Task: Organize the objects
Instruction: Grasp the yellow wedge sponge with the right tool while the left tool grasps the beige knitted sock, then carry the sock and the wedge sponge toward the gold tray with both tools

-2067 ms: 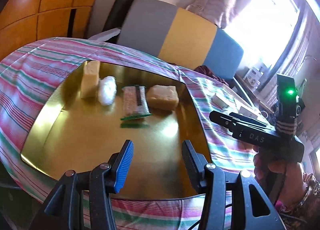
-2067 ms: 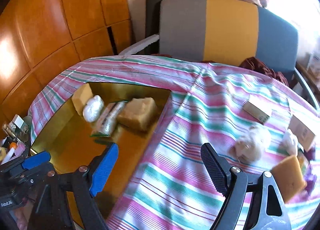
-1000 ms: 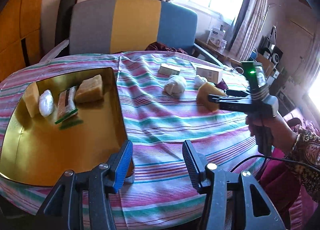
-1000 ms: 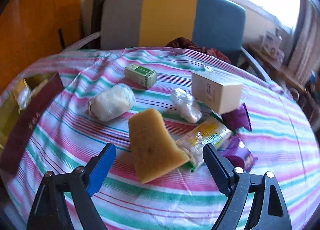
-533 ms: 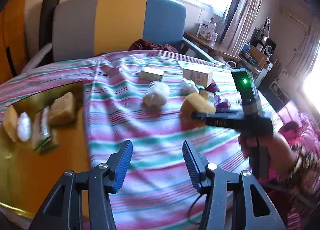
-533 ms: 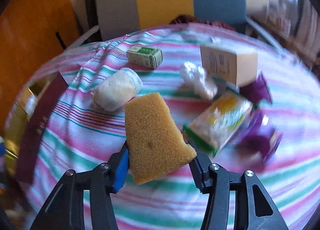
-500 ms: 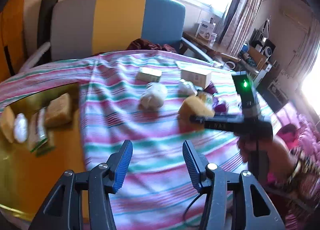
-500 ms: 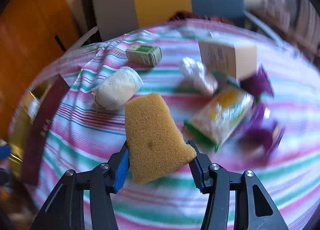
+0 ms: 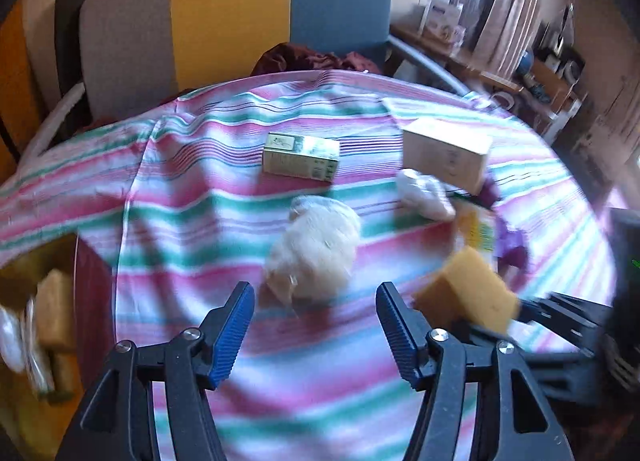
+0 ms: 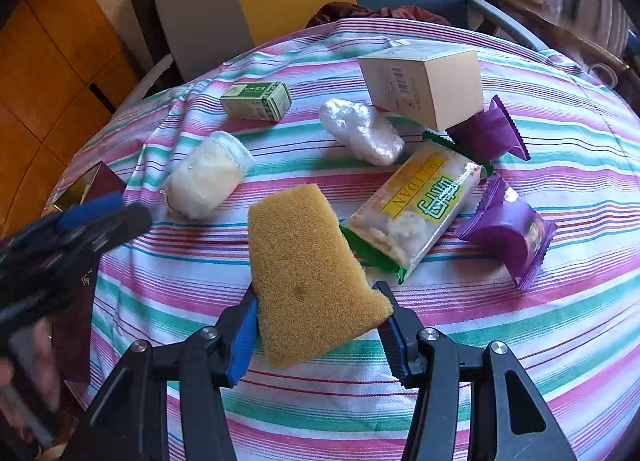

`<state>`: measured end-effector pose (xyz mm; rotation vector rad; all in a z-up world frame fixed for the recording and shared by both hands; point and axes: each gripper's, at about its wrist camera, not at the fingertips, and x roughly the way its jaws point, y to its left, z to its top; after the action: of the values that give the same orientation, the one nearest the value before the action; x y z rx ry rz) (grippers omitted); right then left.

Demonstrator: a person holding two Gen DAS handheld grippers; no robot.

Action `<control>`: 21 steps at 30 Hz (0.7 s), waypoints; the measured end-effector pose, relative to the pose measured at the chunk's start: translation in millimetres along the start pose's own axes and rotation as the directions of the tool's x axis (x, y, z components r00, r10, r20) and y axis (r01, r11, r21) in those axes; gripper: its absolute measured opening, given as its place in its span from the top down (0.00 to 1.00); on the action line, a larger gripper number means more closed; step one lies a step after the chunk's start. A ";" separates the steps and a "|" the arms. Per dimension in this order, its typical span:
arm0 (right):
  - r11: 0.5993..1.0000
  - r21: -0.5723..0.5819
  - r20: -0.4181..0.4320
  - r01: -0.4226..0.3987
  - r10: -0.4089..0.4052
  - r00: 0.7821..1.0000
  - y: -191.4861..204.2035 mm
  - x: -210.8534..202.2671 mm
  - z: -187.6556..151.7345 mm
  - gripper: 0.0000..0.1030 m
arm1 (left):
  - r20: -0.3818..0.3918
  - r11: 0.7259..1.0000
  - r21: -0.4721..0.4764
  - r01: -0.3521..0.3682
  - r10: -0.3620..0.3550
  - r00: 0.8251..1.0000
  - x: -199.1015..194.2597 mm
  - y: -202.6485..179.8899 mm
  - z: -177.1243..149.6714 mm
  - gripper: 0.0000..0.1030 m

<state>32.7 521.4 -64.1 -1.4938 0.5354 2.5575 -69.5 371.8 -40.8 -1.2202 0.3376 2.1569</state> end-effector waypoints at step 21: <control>0.997 0.050 -0.011 -0.064 0.065 0.998 -7.1 5.7 4.6 0.47 | 0.083 0.999 0.000 -0.049 0.048 0.995 35.7 2.6 -17.4 0.46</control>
<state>28.1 529.2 -68.7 -1.5013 0.6538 2.5641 -72.6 375.2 -80.4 -1.1277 0.3373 2.2408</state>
